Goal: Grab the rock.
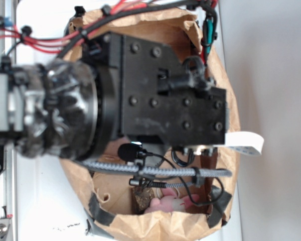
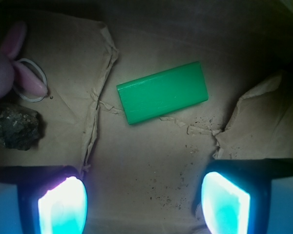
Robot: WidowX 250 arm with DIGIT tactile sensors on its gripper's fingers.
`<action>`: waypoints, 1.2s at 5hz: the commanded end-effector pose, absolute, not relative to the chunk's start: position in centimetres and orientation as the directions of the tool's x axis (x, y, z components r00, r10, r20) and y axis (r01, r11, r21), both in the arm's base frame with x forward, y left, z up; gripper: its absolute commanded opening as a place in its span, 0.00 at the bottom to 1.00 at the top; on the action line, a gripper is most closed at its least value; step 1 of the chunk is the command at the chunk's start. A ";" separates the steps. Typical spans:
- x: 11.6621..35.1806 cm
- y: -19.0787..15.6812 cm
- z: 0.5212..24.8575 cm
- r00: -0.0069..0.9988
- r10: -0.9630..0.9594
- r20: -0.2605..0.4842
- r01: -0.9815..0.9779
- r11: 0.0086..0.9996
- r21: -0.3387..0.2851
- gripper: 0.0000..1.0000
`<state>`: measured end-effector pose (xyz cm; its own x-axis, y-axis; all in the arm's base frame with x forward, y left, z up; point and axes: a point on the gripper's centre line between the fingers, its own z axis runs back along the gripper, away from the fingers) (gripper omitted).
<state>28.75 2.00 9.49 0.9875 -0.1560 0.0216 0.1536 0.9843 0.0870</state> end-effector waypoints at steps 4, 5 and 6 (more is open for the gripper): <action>29.0 -0.9 6.3 0.701 -0.641 0.313 0.674 0.739 0.001 1.00; 28.5 -2.4 6.9 0.675 -0.660 0.329 0.703 0.711 -0.016 1.00; 27.3 -3.5 7.3 0.645 -0.684 0.341 0.733 0.680 -0.024 1.00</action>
<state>26.66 -3.19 6.14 0.6755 -0.6653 0.3178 0.7159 0.6950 -0.0668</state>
